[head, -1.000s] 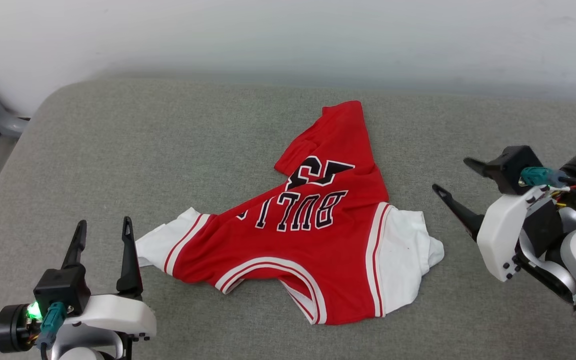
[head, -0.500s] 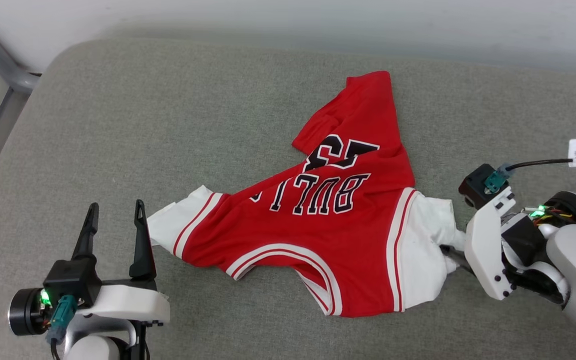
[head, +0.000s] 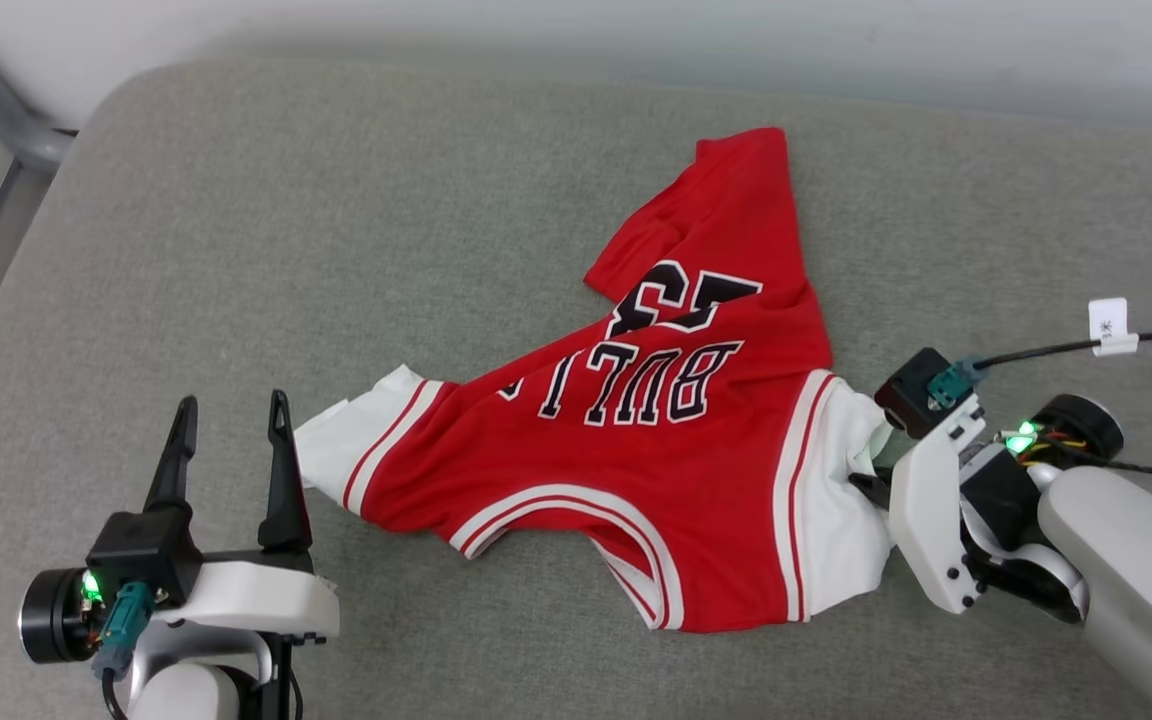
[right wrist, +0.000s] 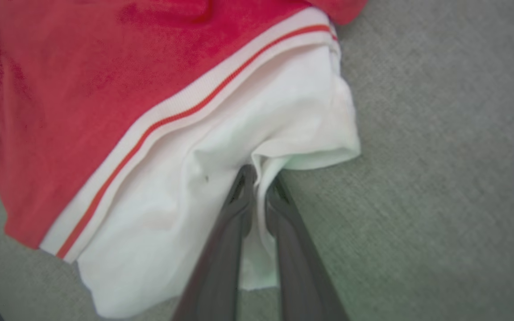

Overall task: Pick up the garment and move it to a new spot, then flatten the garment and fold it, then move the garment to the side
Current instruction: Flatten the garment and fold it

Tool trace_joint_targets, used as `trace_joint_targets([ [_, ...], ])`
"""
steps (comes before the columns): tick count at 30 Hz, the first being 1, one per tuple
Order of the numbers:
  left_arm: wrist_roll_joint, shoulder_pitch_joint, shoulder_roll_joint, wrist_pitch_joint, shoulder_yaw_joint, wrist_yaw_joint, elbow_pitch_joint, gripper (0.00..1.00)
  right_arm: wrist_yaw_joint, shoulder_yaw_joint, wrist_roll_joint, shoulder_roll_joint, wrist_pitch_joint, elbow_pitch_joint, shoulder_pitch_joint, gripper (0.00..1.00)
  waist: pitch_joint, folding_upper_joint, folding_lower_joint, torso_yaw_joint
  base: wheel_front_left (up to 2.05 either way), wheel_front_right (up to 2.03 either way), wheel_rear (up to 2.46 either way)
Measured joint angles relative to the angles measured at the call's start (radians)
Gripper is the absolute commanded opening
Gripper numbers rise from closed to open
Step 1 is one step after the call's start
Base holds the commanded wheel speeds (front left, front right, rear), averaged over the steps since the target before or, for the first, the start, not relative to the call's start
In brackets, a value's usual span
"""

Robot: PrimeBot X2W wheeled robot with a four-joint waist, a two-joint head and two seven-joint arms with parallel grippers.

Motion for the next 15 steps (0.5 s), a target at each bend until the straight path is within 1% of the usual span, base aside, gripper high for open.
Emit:
trace_joint_targets([
  [2, 0.012, 0.009, -0.011, 0.000, 0.012, -0.010, 0.004, 1.00, 0.000, 0.005, 0.015, -0.003, -0.043, -0.012, 0.005, 0.00, -0.017, 0.0000, 0.0000, -0.010, 0.00, 0.00, 0.00],
  [7, 0.033, 0.037, -0.037, 0.000, 0.039, -0.033, 0.012, 1.00, 0.000, -0.034, 0.043, -0.065, -0.138, -0.098, 0.058, 0.00, -0.067, 0.0000, 0.0000, -0.043, 0.00, 0.00, 0.00],
  [10, 0.043, 0.060, -0.050, 0.000, 0.056, -0.040, 0.014, 1.00, 0.000, -0.090, 0.076, -0.106, -0.157, -0.168, 0.129, 0.00, -0.092, 0.0000, 0.0000, -0.068, 0.00, 0.00, 0.00],
  [12, 0.050, 0.072, -0.058, 0.000, 0.064, -0.046, 0.012, 1.00, 0.000, -0.137, 0.079, -0.146, -0.160, -0.201, 0.179, 0.00, -0.105, 0.0000, 0.0000, -0.087, 0.00, 0.00, 0.00],
  [15, 0.059, 0.082, -0.064, 0.000, 0.078, -0.055, 0.011, 1.00, 0.000, -0.229, 0.087, -0.188, -0.151, -0.232, 0.258, 0.00, -0.117, 0.0000, -0.0001, -0.116, 0.00, 0.00, 0.00],
])
